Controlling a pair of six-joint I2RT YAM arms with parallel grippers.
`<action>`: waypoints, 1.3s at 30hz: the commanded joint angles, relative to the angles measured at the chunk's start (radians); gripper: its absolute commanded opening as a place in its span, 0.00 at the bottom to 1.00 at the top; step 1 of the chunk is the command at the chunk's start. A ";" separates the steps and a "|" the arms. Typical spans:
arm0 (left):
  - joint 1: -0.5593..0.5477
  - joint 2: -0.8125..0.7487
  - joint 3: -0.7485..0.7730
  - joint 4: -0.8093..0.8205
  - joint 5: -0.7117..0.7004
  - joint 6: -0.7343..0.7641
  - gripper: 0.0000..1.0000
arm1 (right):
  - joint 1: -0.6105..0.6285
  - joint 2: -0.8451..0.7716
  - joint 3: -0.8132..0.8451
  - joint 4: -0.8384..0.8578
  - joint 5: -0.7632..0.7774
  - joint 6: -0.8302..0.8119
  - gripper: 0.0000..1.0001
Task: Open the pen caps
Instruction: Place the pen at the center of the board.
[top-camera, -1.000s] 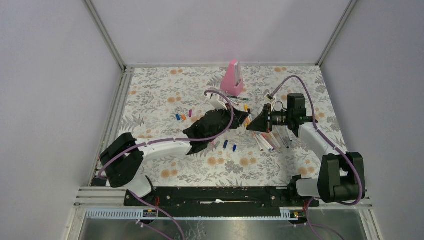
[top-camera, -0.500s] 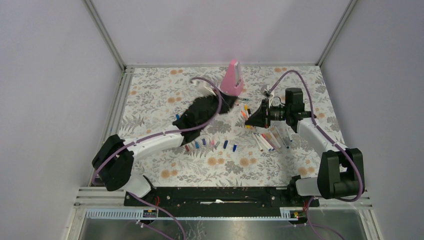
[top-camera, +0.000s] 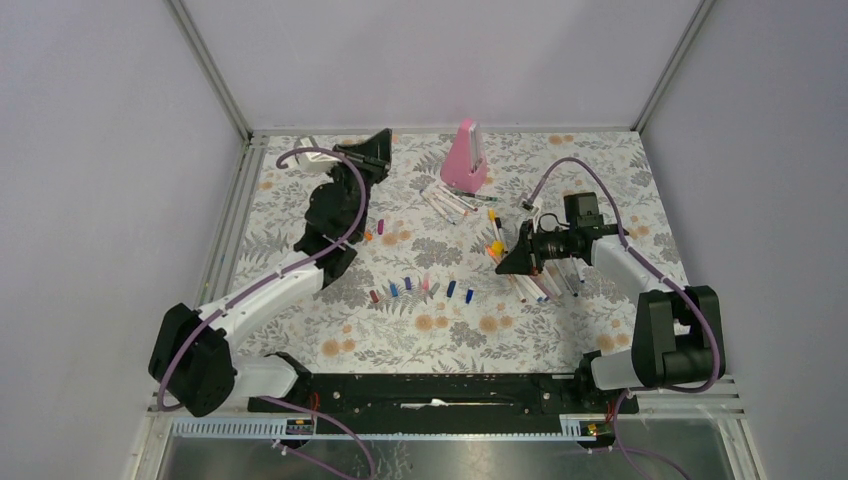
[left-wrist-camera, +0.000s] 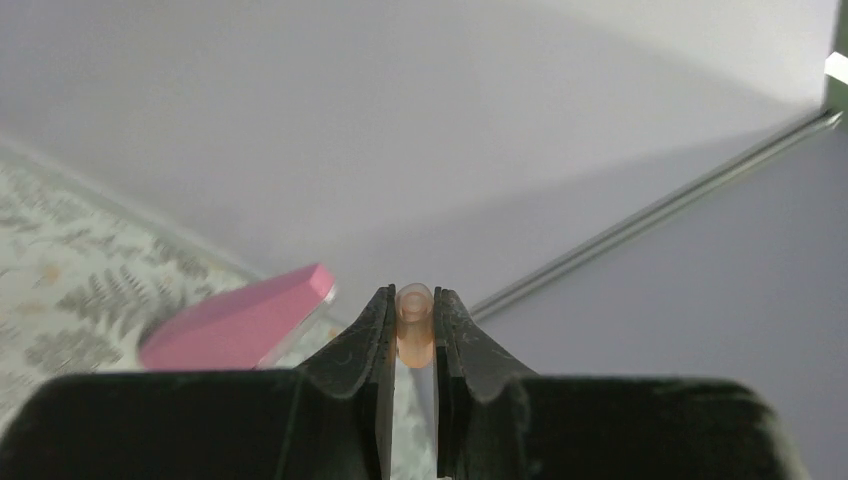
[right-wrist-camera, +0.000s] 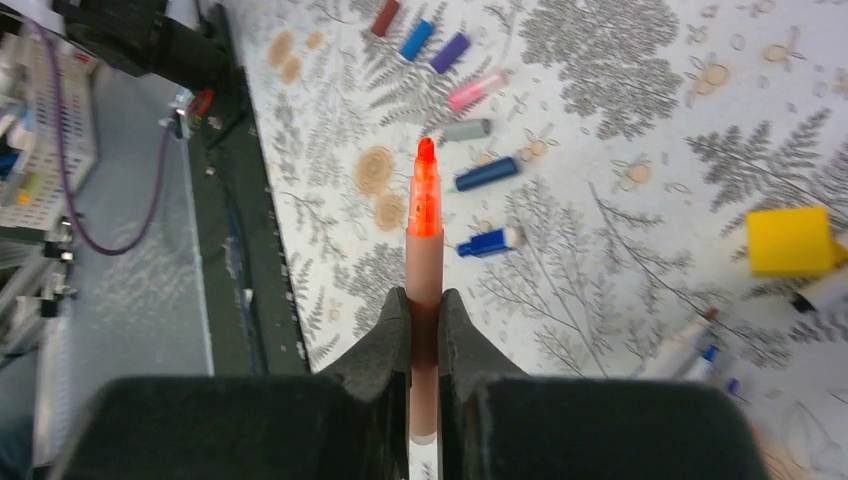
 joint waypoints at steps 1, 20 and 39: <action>0.013 -0.084 -0.135 0.008 0.192 0.042 0.00 | -0.050 -0.033 0.073 -0.112 0.124 -0.131 0.00; -0.087 -0.286 -0.459 -0.230 0.613 0.168 0.00 | -0.401 -0.014 0.054 -0.043 0.669 -0.094 0.06; -0.211 -0.257 -0.523 -0.204 0.561 0.226 0.00 | -0.487 0.165 0.090 -0.013 0.776 -0.052 0.18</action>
